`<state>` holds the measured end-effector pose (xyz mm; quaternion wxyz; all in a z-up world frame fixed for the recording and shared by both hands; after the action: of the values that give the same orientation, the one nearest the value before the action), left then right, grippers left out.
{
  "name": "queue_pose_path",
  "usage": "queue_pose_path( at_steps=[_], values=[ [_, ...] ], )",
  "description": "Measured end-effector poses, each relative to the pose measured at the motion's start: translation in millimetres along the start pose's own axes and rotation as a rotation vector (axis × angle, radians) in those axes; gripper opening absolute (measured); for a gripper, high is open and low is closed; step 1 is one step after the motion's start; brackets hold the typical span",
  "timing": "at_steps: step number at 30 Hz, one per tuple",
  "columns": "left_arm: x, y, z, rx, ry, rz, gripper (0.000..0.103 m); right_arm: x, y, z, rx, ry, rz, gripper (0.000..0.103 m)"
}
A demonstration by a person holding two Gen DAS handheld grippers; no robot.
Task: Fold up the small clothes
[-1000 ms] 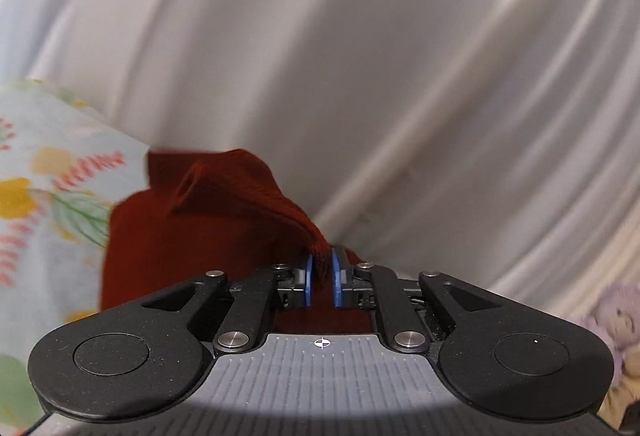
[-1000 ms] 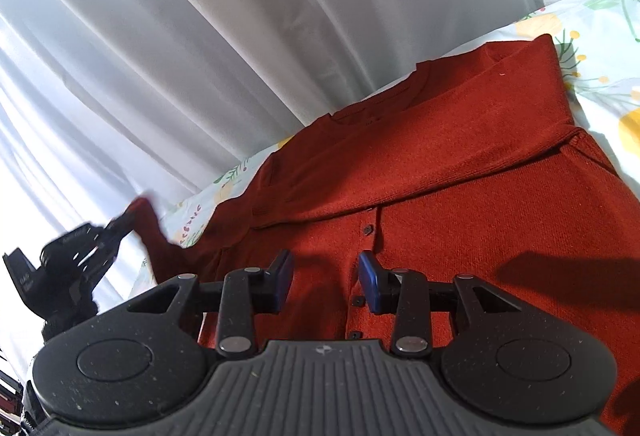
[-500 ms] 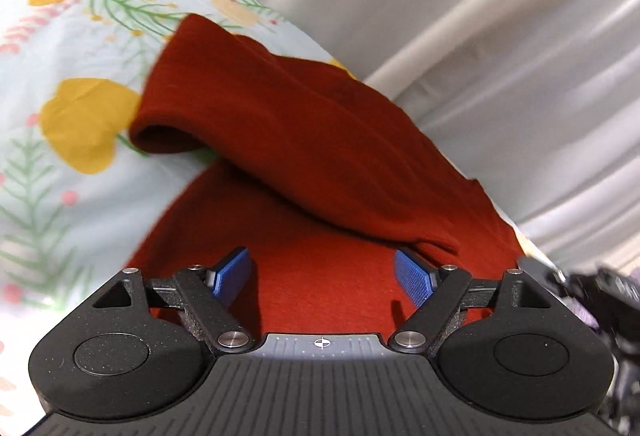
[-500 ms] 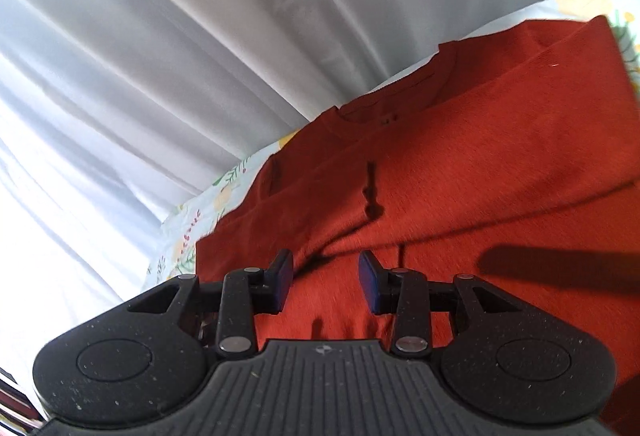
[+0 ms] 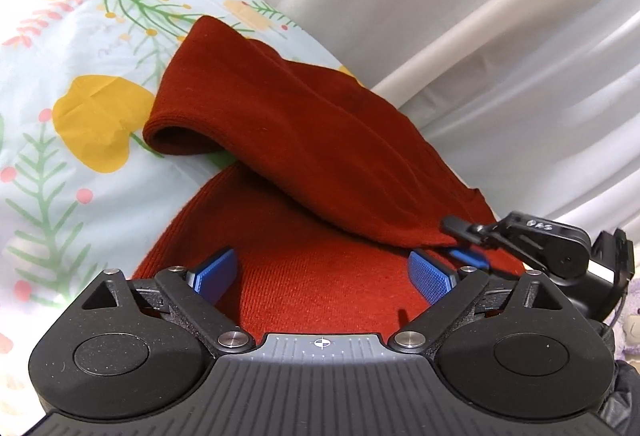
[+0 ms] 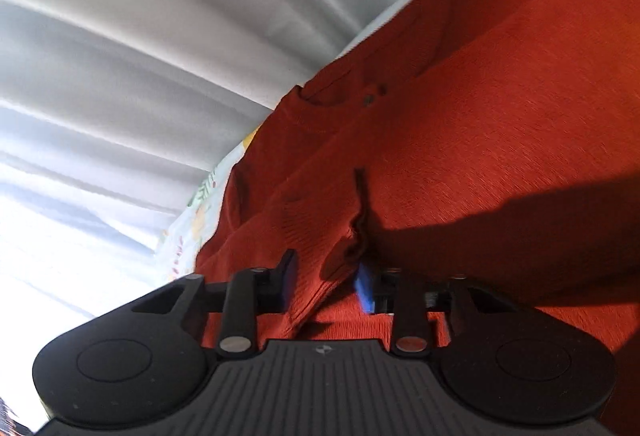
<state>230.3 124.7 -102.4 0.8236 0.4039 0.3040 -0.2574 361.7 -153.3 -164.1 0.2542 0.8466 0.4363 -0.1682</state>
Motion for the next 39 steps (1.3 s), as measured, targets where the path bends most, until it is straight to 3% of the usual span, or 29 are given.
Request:
queue_pose_path(
  at_steps=[5, 8, 11, 16, 18, 25, 28, 30, 34, 36, 39],
  values=[
    [2, 8, 0, -0.019, 0.011, 0.005, 0.096, -17, -5, -40, -0.260, -0.090, 0.101, 0.006],
    [7, 15, 3, -0.027, 0.008, 0.008, 0.096, -45, -3, -52, -0.332, -0.088, 0.188, 0.006],
    [12, 22, 6, -0.020, 0.003, 0.022, 0.096, -70, 1, -46, -0.386, -0.166, 0.244, 0.006],
    [22, 30, 13, -0.015, 0.008, 0.018, 0.096, -97, 10, -5, -0.349, -0.357, 0.279, 0.006],
    [25, 32, 15, -0.019, 0.003, 0.011, 0.096, -98, 14, 10, -0.308, -0.391, 0.266, 0.006],
    [33, 35, 24, 0.000, 0.006, 0.001, 0.096, -104, 18, 45, -0.167, -0.295, 0.213, 0.013],
    [35, 35, 29, 0.016, 0.004, -0.002, 0.096, -97, 19, 42, -0.194, -0.315, 0.214, 0.013],
    [35, 34, 32, 0.032, 0.015, 0.003, 0.096, -94, 19, 33, -0.248, -0.340, 0.217, 0.007],
    [35, 35, 35, 0.061, 0.042, 0.018, 0.096, -99, 17, 7, -0.424, -0.463, 0.293, 0.005],
    [34, 35, 35, 0.076, 0.043, 0.016, 0.096, -104, 18, 4, -0.490, -0.569, 0.351, 0.005],
    [34, 34, 36, 0.093, 0.051, 0.013, 0.096, -108, 25, 13, -0.521, -0.654, 0.366, 0.005]
  ],
)
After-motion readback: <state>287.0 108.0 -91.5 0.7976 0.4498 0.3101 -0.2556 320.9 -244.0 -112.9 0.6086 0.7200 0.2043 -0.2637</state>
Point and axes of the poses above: each gripper's, at about its wrist camera, not at the fingertips, and x roughly the way its jaws point, z to its right, y to its top, the point moved 1 cm from there along x, roughly the way its jaws point, and after that the axes turned 7 degrees about y, right-handed, at the moved point
